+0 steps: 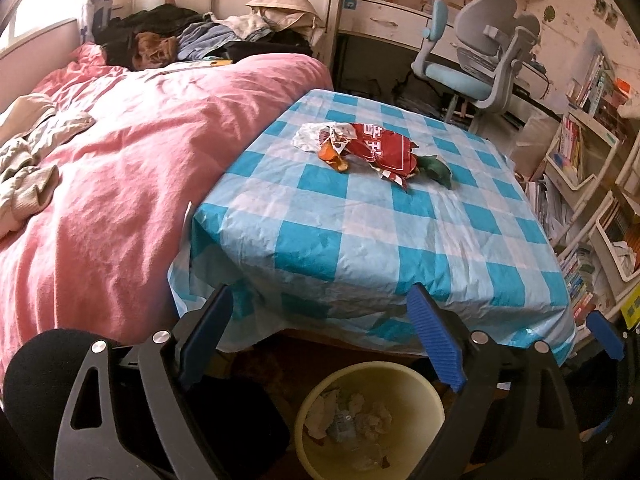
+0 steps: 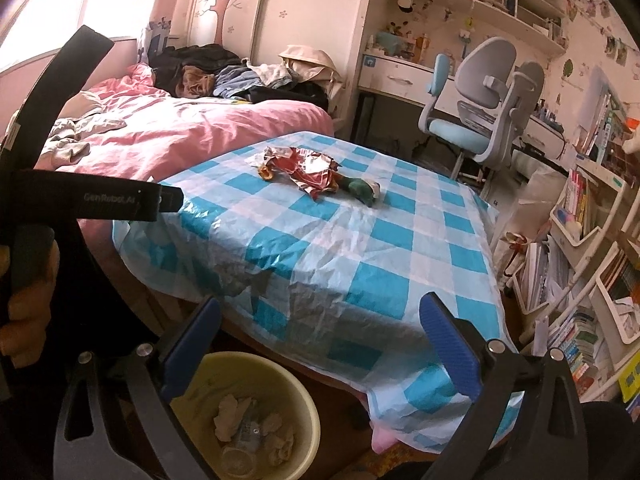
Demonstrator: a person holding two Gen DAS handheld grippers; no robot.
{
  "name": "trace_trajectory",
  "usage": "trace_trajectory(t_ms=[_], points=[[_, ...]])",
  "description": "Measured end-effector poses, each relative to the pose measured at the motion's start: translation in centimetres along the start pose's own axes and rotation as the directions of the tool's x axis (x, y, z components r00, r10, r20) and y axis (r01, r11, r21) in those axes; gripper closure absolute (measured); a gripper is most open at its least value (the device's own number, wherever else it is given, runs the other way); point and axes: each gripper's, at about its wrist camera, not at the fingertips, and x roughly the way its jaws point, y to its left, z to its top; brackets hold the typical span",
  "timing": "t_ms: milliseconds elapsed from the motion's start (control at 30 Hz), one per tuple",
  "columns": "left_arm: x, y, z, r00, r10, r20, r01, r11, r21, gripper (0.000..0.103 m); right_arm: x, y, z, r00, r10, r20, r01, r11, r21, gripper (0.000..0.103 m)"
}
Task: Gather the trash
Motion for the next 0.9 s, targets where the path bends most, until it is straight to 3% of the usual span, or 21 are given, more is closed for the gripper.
trace_trajectory(t_ms=[900], points=[[2.0, -0.4, 0.5, 0.998, 0.004, -0.061, -0.004, 1.0, 0.008, 0.014, 1.8, 0.0, 0.6, 0.999, 0.04, -0.028, -0.038, 0.998, 0.044, 0.008]])
